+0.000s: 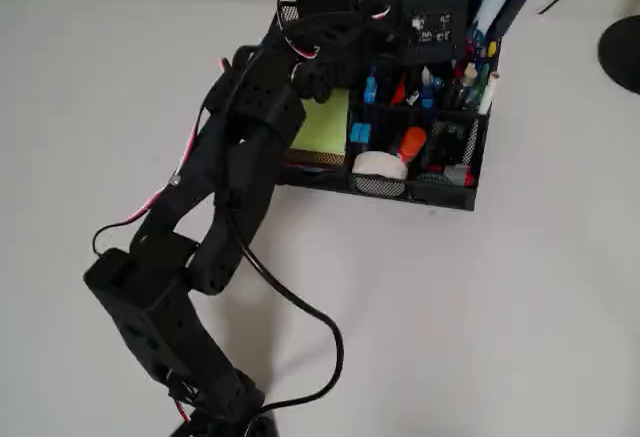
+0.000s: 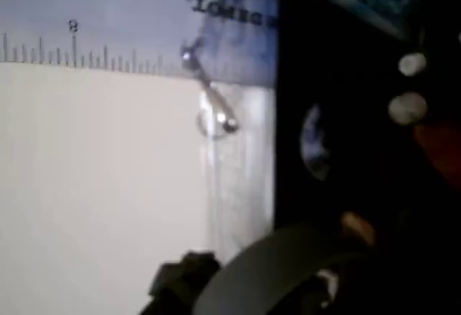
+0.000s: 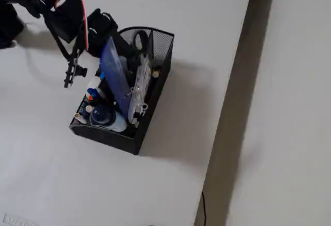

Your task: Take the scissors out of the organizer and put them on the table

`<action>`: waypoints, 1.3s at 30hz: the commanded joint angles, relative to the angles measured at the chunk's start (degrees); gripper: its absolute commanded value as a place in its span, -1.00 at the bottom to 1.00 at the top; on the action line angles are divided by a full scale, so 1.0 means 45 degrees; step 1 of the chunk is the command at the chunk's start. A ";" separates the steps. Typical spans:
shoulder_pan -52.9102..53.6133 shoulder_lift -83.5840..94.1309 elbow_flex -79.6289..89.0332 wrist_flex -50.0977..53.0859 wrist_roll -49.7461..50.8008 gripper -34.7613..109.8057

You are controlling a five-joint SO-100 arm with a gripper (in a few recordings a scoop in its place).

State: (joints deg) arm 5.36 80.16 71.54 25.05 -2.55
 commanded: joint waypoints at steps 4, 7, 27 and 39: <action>-0.0449 0.4590 -0.0723 0.1914 0.0781 -0.52; -0.0449 0.6094 -0.0801 0.2949 0.1289 -0.52; 0.2637 1.3438 -0.1582 1.1816 0.2930 -0.52; 0.4121 1.2500 0.2168 1.5137 0.2793 -0.52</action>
State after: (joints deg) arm 21.88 137.99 75.76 93.34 9.49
